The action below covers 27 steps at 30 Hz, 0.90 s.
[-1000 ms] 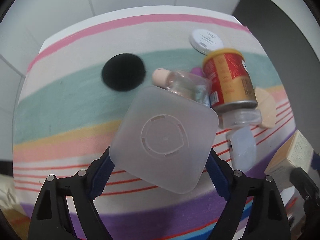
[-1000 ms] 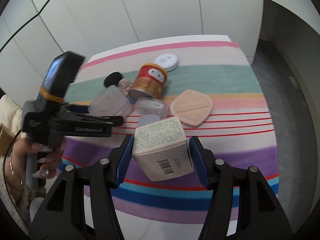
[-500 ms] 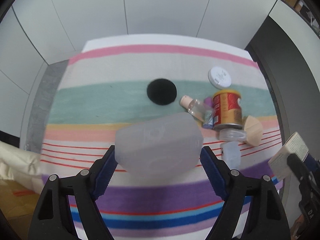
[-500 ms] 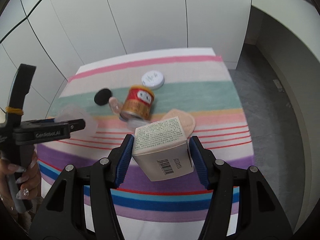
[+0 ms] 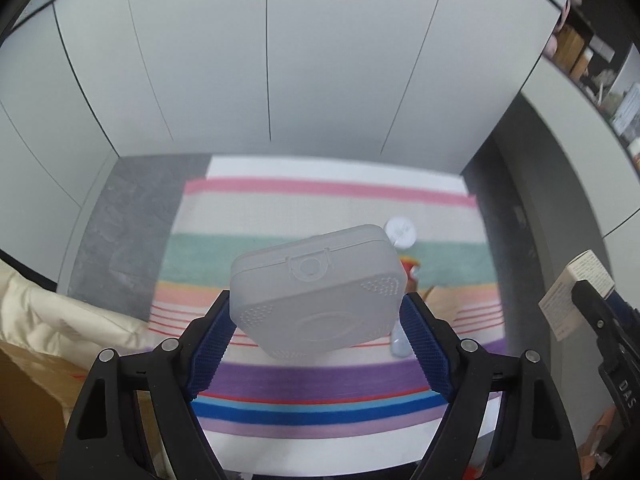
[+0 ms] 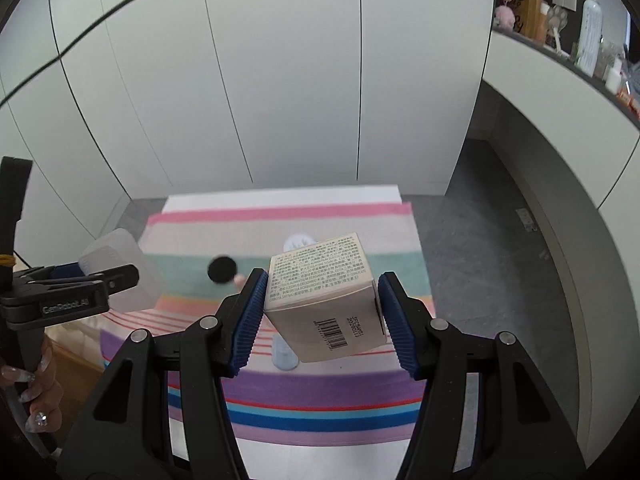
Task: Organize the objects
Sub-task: 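Lift the clear case with the left tool while the right tool carries the cream box back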
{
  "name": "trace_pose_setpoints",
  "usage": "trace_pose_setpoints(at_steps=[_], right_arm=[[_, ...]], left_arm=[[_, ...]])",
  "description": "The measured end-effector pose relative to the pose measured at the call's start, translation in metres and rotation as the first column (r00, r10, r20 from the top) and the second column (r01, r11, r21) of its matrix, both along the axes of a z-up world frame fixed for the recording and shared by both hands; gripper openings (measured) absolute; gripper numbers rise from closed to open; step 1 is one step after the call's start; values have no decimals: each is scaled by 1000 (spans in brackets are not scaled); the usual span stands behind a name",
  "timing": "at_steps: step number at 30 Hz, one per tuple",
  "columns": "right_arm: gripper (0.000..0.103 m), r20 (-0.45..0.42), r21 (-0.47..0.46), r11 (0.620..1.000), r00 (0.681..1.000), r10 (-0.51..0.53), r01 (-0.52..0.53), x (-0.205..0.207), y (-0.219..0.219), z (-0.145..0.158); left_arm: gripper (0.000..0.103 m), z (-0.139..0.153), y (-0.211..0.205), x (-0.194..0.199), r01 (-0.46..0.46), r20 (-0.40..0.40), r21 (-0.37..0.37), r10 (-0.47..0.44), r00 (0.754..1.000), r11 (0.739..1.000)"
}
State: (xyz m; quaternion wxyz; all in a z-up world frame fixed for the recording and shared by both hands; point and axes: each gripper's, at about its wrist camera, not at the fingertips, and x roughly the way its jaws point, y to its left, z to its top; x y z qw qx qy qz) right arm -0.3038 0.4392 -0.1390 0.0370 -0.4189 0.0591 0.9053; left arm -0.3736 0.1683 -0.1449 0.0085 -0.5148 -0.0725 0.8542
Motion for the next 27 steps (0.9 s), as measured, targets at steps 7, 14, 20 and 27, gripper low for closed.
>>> trace_pose_setpoints(at_steps=[7, 14, 20, 27], right_arm=[[59, -46, 12, 1000, 999, -26, 27, 4, 5, 73], [59, -120, 60, 998, 992, -27, 34, 19, -4, 144], [60, -98, 60, 998, 995, 12, -6, 22, -14, 167], [60, -75, 48, 998, 997, 30, -26, 29, -18, 167]], left_arm=[[83, 80, -9, 18, -33, -84, -27, 31, 996, 999], [83, 130, -8, 37, -45, -142, -45, 38, 989, 998], [83, 144, -4, 46, -44, -125, -28, 40, 991, 999], [83, 160, -5, 62, -71, -168, -102, 53, 984, 992]])
